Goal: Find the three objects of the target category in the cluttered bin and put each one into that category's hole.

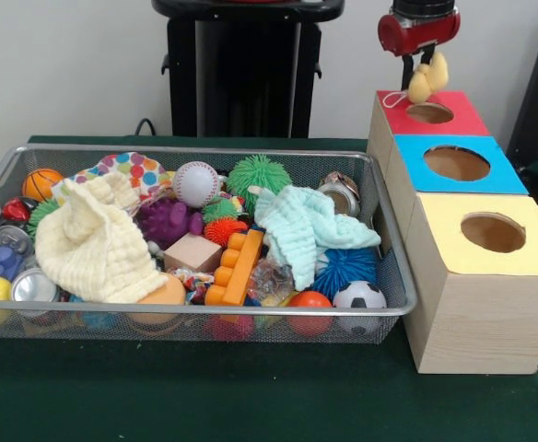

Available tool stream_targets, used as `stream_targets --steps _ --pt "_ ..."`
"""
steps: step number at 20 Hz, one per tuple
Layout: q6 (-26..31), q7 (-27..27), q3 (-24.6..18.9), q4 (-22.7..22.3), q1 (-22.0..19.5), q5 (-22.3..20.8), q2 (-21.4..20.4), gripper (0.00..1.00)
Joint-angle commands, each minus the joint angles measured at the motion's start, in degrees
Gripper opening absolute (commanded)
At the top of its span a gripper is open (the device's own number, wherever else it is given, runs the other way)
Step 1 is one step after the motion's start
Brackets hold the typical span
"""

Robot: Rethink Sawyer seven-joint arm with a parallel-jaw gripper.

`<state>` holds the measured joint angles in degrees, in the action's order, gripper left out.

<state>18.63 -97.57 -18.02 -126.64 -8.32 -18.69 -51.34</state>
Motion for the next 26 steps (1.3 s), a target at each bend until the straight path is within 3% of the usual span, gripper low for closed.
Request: stream_targets --steps 1,14,20,26 --pt "-2.7 -10.6 2.0 0.4 -0.8 3.4 0.7 1.0" --pt "-2.2 -9.2 0.7 0.1 -1.3 4.6 1.4 1.0" --pt "-5.2 -10.5 2.0 0.5 0.0 4.7 1.7 1.0" --pt "-1.6 -8.6 2.8 2.0 -0.4 4.5 0.1 1.0"
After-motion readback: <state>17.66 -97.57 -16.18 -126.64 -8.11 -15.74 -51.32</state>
